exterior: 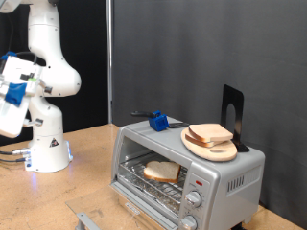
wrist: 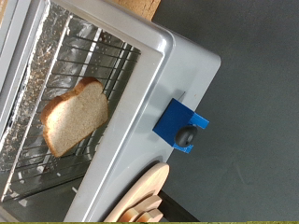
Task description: Make a piece of toast with the oven
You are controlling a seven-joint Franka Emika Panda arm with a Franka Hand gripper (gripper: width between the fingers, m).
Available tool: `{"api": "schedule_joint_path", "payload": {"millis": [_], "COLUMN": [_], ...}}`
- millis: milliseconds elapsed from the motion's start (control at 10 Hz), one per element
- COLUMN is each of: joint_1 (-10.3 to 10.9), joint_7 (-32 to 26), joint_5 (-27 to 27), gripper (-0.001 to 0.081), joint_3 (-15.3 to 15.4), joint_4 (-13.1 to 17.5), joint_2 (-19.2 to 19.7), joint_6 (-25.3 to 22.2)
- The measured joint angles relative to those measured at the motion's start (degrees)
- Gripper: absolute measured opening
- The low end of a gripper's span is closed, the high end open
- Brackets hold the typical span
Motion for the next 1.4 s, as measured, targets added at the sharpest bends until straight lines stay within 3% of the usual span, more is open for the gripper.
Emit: {"api": "schedule_joint_path", "payload": {"millis": [100,400,800,1200,1300,1400], "joint_1": [0.1,0.1,0.3,0.5,0.5,0.5], "joint_7": [-0.8,2.1,5.8,3.2,1.9,2.0], "joint_5": [-0.2,1.9,3.5,6.8,7.9,7.9], "gripper": [0.0806,0.0806,0.0806,0.0806,0.0806,0.0806], "joint_3": [-0.1,0.0,1.2,3.5,4.0,4.0], "joint_4": [2.5,2.0,3.8,4.9,6.2,6.1], "joint_2": [3.4,3.6,11.5,19.8,22.2,22.1], "joint_6": [-2.4,0.8,12.5,26.7,27.9,27.6]}}
